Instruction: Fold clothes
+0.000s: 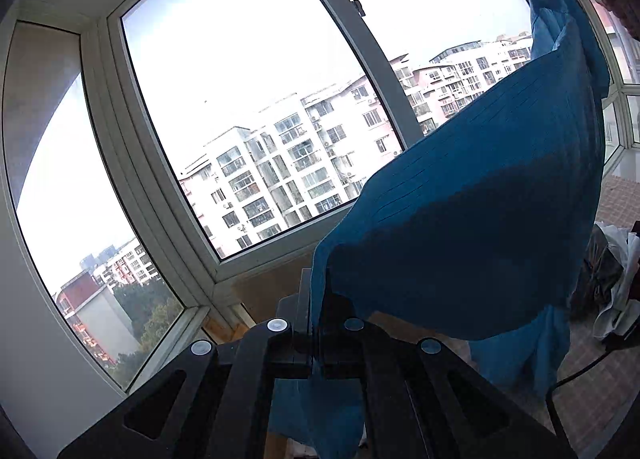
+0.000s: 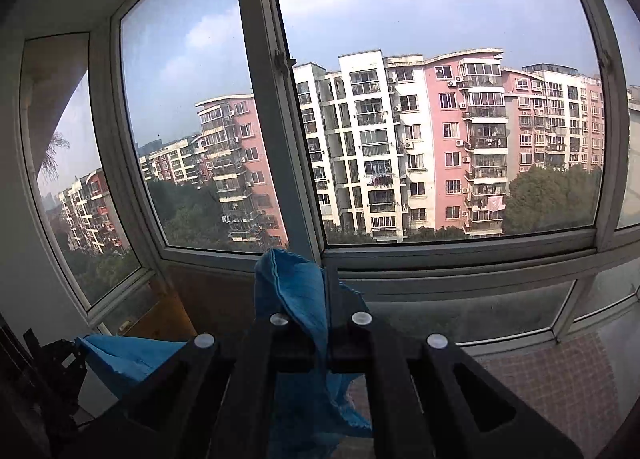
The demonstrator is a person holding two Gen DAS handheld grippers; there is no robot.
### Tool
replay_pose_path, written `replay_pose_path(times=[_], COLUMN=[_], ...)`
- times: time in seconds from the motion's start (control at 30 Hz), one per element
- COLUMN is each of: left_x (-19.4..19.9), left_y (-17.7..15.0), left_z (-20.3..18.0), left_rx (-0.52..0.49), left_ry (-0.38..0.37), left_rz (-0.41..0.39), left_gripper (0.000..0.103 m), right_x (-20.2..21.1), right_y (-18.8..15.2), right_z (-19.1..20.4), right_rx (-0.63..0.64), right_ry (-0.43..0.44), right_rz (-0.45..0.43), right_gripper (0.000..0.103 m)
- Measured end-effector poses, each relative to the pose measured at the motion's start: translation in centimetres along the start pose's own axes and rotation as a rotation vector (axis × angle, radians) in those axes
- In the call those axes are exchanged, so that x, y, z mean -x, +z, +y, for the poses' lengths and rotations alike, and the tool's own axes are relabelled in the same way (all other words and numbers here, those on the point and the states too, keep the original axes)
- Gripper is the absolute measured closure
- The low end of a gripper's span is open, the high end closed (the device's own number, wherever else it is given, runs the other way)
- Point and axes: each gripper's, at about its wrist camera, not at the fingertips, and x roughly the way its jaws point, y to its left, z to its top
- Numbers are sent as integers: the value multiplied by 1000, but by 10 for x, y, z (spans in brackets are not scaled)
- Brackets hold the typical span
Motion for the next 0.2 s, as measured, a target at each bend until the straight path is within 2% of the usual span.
replay_pose_path(times=[0.07,0.2], left_x=[0,5], left_y=[-8,-16], left_z=[11,35], left_rx=[-13,-33], left_ry=[-34,-123], left_rz=[9,4], left_gripper=[103,103], right_x=[18,82], right_y=[-2,18], right_z=[22,76], right_rx=[-9,-19], right_ry=[-27,-73], right_rz=[-13,-78], right_gripper=[100,100])
